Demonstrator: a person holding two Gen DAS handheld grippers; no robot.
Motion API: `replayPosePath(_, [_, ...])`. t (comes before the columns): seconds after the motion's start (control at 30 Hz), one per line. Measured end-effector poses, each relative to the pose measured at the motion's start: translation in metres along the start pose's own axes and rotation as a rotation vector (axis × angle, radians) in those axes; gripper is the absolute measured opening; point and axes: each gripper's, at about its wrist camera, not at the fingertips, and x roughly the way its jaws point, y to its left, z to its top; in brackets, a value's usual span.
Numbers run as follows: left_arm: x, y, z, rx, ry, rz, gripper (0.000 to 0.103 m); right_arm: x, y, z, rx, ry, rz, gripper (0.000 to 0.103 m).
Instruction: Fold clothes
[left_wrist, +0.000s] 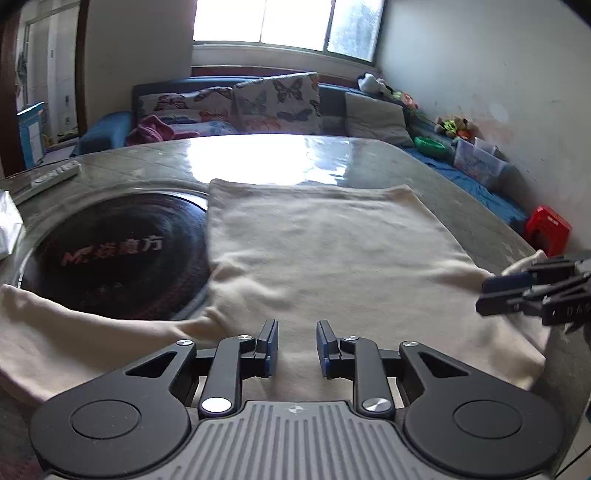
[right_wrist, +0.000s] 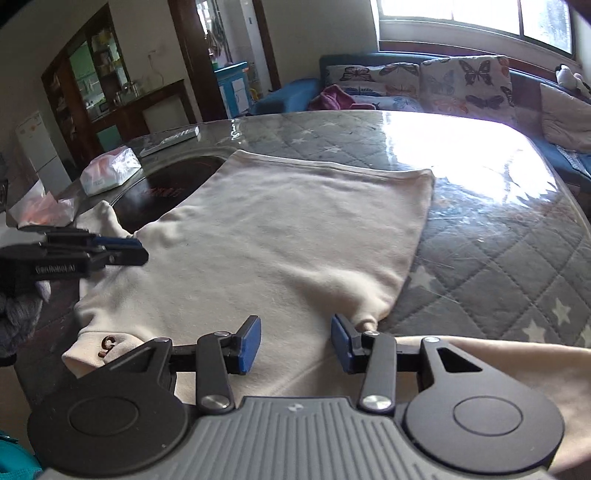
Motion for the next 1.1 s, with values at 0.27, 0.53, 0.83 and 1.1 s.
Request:
replayPosePath(0.27, [-0.002, -0.027, -0.017, 0.096, 0.004, -0.059, 0.033, -0.026, -0.022, -0.024, 0.015, 0.009, -0.079, 0.043])
replayPosePath(0.53, [-0.009, -0.05, -0.032, 0.175, -0.022, -0.098, 0.034, -0.061, -0.06, -0.052, 0.084, -0.015, -0.205, 0.043])
replayPosePath(0.83, [-0.01, -0.063, -0.035, 0.202, -0.015, -0.151, 0.034, -0.096, -0.102, -0.07, 0.186, -0.044, -0.348, 0.042])
replayPosePath(1.1, [-0.01, -0.063, -0.035, 0.228, 0.001, -0.17, 0.035, -0.101, -0.138, -0.076, 0.29, -0.071, -0.506, 0.041])
